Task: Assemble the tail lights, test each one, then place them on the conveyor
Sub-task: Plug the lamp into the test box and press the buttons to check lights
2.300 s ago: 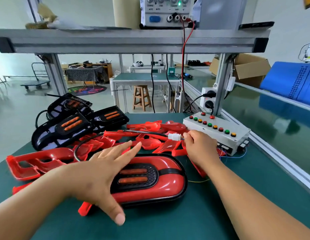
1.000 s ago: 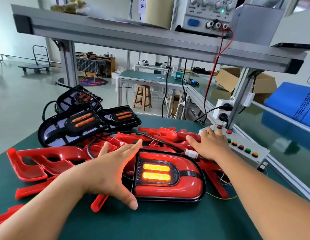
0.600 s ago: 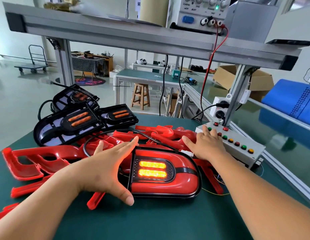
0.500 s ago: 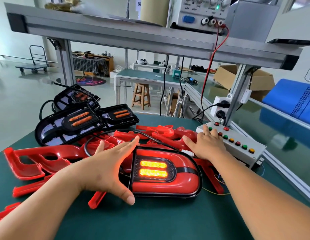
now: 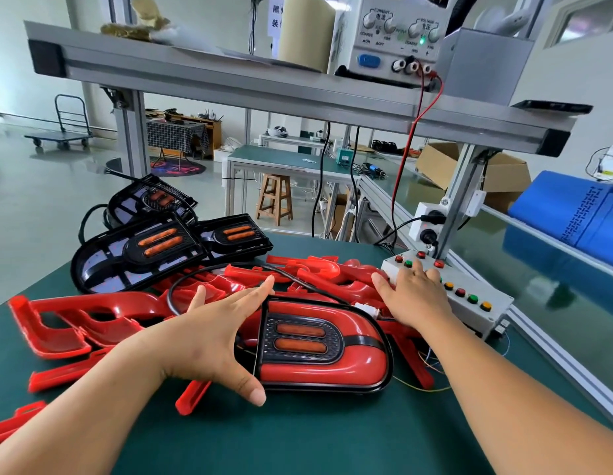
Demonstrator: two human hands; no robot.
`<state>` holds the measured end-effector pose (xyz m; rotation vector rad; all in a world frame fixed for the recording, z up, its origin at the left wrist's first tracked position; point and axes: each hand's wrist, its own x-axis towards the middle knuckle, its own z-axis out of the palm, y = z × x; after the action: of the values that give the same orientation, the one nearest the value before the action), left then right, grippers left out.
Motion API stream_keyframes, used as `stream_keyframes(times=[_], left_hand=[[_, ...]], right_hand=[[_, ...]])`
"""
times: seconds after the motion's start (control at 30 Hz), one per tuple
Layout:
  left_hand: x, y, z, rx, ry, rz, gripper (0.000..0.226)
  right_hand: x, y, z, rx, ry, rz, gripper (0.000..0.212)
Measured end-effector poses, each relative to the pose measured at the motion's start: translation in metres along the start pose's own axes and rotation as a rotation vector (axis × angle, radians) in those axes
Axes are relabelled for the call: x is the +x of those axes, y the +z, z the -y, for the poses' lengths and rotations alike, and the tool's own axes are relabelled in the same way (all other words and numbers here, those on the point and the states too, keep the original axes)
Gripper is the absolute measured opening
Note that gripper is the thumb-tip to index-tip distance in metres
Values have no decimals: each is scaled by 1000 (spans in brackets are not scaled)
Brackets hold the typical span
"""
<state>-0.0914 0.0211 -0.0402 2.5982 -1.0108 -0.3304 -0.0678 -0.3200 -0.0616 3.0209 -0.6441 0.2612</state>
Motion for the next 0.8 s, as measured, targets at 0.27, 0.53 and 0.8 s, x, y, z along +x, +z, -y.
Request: stream_keyframes(times=[0.27,0.53,0.8], left_hand=[[2,2,3,1,1,-22,140],[1,3,4,-6,6,-14,139],[2,4,4,-1,18,-17,137]], right_hand=[[-2,-3,-5,-120,-20,41,90],[-3,-3,-3,-123,-11,49,93],[-4,-5,-3,-108,-9,56,92]])
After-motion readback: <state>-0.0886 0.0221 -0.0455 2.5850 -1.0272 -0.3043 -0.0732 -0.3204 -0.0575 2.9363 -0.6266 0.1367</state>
